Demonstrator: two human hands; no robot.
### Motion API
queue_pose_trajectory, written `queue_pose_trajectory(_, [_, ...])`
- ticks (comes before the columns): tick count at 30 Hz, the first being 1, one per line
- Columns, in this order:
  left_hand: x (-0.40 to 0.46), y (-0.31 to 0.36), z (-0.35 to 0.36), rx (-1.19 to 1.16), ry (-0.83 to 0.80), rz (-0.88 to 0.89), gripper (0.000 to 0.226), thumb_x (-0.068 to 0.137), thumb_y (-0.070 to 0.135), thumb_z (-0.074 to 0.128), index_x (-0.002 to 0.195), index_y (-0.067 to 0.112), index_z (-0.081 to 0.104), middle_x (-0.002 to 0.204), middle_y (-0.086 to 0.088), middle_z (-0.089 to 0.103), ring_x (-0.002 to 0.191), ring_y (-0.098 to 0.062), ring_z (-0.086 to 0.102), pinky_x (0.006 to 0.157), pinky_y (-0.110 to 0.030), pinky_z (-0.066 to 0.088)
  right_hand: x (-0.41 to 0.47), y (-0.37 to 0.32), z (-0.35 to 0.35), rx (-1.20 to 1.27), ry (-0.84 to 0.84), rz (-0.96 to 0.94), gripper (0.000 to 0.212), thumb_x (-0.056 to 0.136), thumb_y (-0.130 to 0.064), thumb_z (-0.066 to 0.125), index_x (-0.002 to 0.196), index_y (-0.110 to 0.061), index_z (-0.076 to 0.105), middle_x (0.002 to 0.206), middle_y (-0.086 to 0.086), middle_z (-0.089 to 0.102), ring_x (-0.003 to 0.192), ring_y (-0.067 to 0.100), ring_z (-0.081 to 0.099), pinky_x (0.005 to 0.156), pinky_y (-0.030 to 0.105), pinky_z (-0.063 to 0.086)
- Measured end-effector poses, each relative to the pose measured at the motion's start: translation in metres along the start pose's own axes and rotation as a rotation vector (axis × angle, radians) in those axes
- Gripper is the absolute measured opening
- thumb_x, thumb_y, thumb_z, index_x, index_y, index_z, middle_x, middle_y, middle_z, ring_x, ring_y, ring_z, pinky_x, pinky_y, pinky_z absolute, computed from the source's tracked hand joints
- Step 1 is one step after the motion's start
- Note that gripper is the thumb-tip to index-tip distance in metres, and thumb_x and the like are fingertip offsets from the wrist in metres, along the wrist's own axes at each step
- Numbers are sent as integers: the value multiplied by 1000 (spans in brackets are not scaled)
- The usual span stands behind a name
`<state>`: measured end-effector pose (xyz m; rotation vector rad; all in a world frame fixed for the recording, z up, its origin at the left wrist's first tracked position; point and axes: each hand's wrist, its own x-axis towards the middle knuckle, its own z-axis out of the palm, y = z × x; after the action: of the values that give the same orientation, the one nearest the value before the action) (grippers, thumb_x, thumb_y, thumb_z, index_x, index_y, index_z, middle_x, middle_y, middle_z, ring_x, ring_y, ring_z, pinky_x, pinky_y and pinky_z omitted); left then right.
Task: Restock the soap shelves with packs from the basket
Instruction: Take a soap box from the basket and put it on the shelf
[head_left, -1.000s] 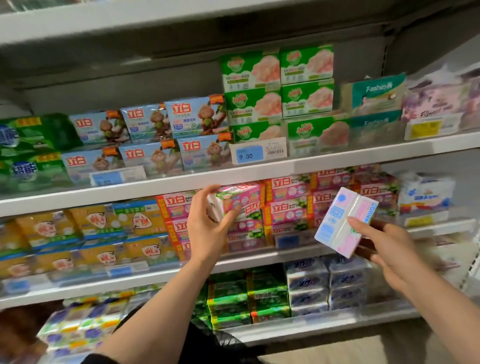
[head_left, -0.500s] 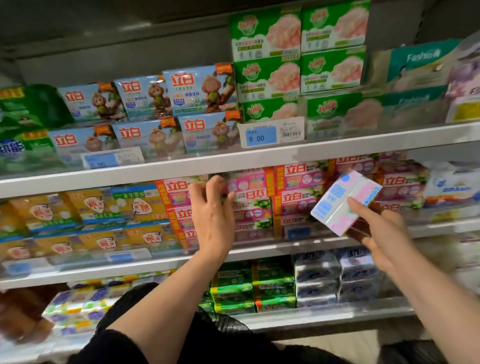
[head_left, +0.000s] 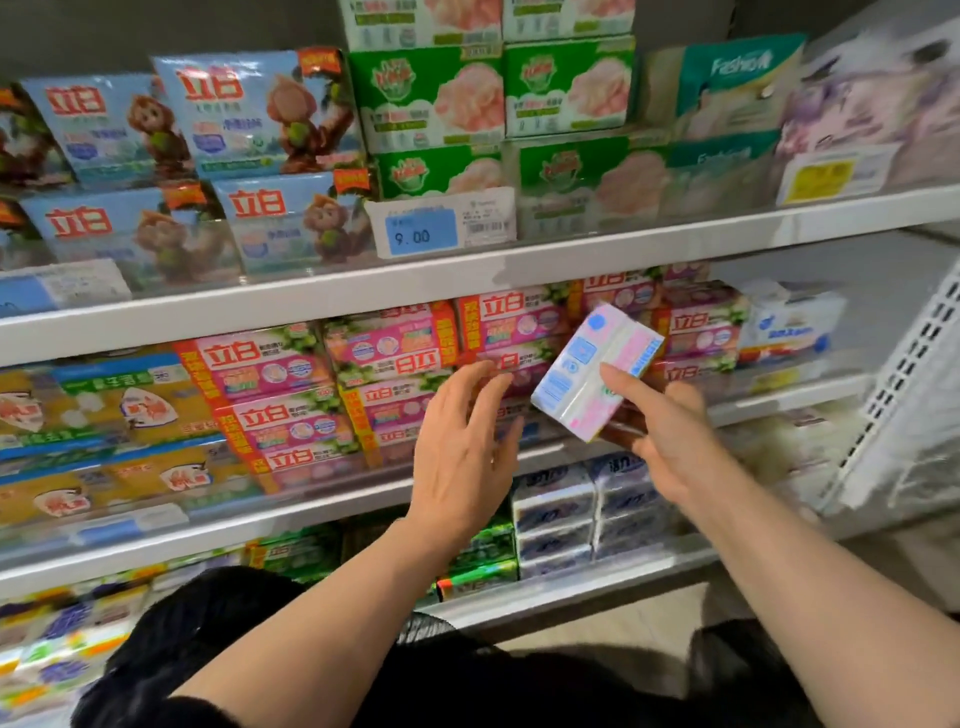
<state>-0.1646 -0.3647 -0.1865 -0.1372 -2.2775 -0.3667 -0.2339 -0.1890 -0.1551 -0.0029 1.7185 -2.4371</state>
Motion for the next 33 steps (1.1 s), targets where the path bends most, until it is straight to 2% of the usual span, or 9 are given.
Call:
queue_pose_trajectory(4, [4,33,16,-242,-172,29,72,84,52,62,139,12,41,134,-3,42,115,-16,49,79,-23,50,-5,-3,-7,-65,-32,-30,15,82,-18,73,94,-10,69,84,7,75,77,20,70,60,28,56])
queue_pose_trajectory(9, [17,46,29,-302,-177,-55,86,76,44,77,145,16,34,133,2,45,111,-6,48,80,-16,46,-6,-2,-14,-77,18,-38,24,79,-19,77,98,-6,69,87,12,74,78,26,71,59,28,53])
queue_pose_trajectory(12, [20,52,30,-446,-143,-157,78,75,47,72,143,21,41,126,15,50,104,9,48,79,-2,38,-7,-8,-21,-122,-12,-46,21,79,-22,77,91,-8,67,83,6,75,78,19,71,57,26,53])
queue_pose_trajectory(15, [29,56,29,-779,-150,-382,61,77,48,62,132,22,55,119,23,59,95,14,59,76,-10,48,-5,-21,-33,-155,-36,-23,27,82,-37,72,87,-12,63,81,5,72,78,17,70,61,31,57])
queue_pose_trajectory(19, [48,71,29,-1091,-157,-644,19,99,12,49,105,17,66,86,18,72,81,6,66,69,-12,50,-4,-39,-52,-172,-27,-117,11,85,-13,68,91,-18,60,91,1,69,83,14,68,63,25,55])
queue_pose_trajectory(22, [54,78,38,-1131,-211,-756,27,101,19,44,89,20,68,83,6,75,89,-14,69,83,-30,53,0,-41,-73,-464,-87,-269,70,67,2,80,125,-23,50,119,-2,60,109,12,60,84,24,51])
queue_pose_trajectory(26, [60,93,53,-1227,-283,-775,26,100,33,44,94,27,69,89,5,76,94,-16,70,84,-33,52,1,-26,-92,-905,-90,-308,142,42,-42,95,150,-30,5,154,-4,26,140,12,29,114,34,29])
queue_pose_trajectory(28, [61,103,61,-1268,-342,-750,28,99,40,43,95,29,69,91,5,76,91,-11,71,82,-31,52,-1,-22,-94,-897,-26,-328,147,42,-41,95,150,-29,-3,154,-4,24,139,9,27,113,29,27])
queue_pose_trajectory(33, [74,118,72,-1294,-421,-701,51,97,55,29,89,34,75,100,3,75,99,-13,70,94,-35,50,6,-31,-105,-799,123,-447,133,41,-38,95,147,-28,15,139,-7,43,128,7,42,108,32,39])
